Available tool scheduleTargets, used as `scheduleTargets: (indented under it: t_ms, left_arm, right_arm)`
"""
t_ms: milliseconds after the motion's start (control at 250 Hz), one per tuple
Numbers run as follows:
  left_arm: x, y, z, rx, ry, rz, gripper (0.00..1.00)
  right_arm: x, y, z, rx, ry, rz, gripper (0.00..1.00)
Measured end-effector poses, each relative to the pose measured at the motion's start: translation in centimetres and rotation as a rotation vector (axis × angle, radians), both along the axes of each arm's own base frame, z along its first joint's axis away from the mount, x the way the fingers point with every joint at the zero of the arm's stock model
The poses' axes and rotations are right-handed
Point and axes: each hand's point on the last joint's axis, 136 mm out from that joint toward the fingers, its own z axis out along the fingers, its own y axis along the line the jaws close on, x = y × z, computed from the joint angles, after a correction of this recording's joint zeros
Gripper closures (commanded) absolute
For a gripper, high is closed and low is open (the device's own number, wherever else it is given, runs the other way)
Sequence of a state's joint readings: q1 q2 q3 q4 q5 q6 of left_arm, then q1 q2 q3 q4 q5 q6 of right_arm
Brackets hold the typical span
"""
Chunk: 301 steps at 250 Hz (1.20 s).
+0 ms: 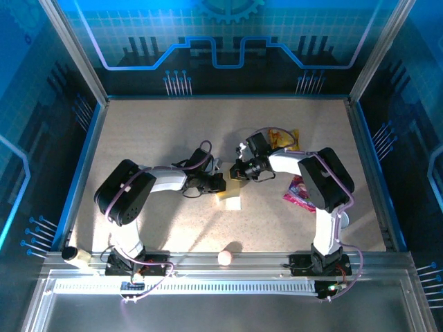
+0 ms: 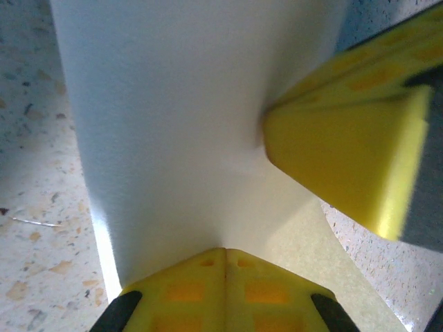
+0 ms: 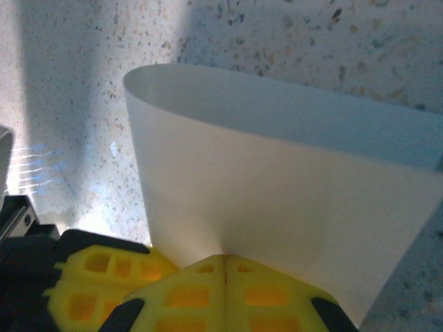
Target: Fold a paper plane with a square sheet of paper (fold left side to right side)
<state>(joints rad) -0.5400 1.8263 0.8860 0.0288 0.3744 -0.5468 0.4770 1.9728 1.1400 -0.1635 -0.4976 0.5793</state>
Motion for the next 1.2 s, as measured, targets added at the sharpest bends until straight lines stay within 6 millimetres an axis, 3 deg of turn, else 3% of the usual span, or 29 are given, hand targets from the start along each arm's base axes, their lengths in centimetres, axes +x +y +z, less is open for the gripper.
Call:
scheduleTargets:
  t_ms: [116, 456, 1203]
  left_arm:
    - [0.0, 0.0, 0.0, 0.0, 0.0, -0.001, 1.0]
    - [-0.4, -0.1, 0.0, -0.014, -0.002, -0.008, 1.0]
    - [-6.5, 2.4, -0.1, -0.019, 0.048, -0.038, 1.0]
  right_arm:
    - [0.1, 0.0, -1.0, -0.015, 0.017, 0.001, 1.0]
    - [0.2, -0.4, -1.2, -0.06, 0.018, 0.014, 1.0]
    - [0.1, -0.4, -1.3, -0.075, 0.032, 0.023, 1.0]
